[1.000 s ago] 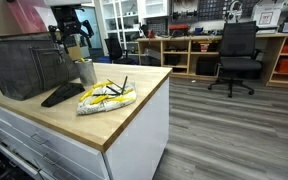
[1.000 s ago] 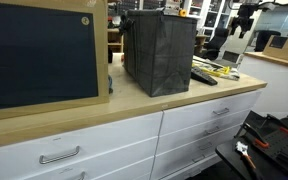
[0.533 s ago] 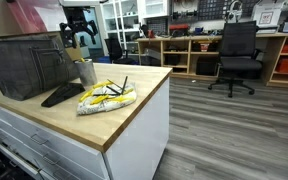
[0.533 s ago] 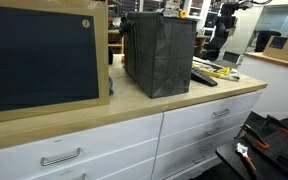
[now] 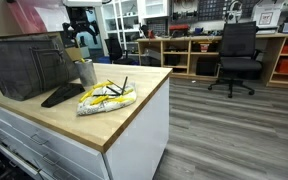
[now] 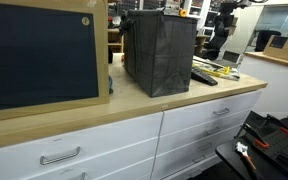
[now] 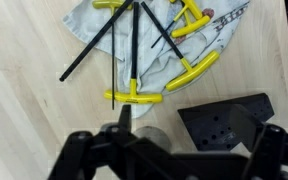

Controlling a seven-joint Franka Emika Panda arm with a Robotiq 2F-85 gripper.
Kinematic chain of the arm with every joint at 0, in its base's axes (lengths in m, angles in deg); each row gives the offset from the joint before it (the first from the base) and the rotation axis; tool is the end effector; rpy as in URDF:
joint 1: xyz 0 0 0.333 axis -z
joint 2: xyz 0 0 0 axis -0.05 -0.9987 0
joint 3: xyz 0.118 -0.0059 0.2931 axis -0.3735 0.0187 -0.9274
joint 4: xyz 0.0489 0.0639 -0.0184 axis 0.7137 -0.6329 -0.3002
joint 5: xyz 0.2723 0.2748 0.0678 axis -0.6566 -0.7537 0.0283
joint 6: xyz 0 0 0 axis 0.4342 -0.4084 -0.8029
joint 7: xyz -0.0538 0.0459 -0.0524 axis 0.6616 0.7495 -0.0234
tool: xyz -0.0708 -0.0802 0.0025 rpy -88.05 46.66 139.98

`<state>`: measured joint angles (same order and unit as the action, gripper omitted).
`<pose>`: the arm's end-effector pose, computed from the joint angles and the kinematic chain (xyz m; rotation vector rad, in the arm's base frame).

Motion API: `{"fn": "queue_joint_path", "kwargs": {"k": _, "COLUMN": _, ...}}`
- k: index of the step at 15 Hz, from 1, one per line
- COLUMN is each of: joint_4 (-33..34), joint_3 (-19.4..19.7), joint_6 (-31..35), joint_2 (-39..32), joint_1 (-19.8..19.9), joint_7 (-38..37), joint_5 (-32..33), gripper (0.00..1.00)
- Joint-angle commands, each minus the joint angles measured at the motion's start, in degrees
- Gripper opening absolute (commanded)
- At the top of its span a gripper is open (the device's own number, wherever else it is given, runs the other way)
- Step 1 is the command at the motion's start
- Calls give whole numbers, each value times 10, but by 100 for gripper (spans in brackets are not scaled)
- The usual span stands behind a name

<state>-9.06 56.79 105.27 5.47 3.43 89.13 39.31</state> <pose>0.6437 -0.1103 0.4983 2.5049 1.7646 -0.0396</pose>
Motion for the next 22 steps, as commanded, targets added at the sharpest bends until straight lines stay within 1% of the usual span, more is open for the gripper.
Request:
{"fn": "queue_joint_path", "kwargs": {"k": 1, "joint_4": 2, "joint_3": -7, "joint_6": -3, "joint_2": 0, "joint_1": 6, "joint_7": -1, "joint_5": 2, "gripper": 100}}
{"fn": "queue_joint_path", "kwargs": {"k": 22, "joint_4": 3, "joint_3": -7, "joint_6": -3, "joint_2": 0, "joint_1": 6, "joint_7": -1, "joint_5": 2, "gripper": 100}}
